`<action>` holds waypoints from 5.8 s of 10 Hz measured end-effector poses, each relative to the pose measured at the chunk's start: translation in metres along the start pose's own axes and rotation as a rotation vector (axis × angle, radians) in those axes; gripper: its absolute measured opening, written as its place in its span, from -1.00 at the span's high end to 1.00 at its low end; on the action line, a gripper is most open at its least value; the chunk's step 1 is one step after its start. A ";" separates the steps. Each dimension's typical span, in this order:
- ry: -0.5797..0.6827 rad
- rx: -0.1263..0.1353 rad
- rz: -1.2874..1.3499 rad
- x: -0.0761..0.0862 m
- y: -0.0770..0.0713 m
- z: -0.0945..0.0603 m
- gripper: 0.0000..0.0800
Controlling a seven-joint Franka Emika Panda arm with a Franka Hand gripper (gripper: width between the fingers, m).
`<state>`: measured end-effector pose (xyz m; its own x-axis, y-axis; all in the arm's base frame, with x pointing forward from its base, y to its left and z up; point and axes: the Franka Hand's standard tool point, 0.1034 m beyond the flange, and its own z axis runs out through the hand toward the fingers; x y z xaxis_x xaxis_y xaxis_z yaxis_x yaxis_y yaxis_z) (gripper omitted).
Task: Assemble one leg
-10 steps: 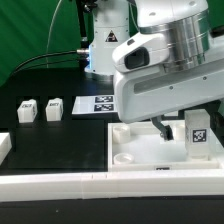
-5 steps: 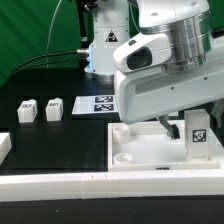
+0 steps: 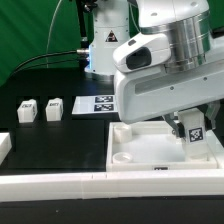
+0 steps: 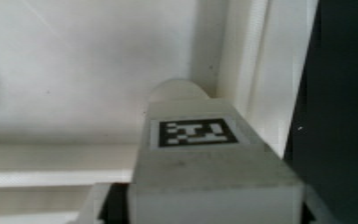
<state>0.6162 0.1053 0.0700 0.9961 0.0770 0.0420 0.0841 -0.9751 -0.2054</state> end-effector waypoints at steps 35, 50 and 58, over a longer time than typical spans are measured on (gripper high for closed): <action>-0.068 -0.064 0.147 -0.009 -0.009 0.001 -0.62; -0.045 -0.068 0.805 -0.009 -0.014 0.003 0.27; -0.029 -0.033 1.788 -0.008 -0.019 0.006 0.27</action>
Offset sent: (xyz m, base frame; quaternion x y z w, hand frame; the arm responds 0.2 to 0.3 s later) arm 0.0021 -0.0049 -0.0066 0.0037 0.0063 0.3402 0.9403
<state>0.6067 0.1247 0.0673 -0.1327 -0.9701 -0.2032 -0.9911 0.1271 0.0406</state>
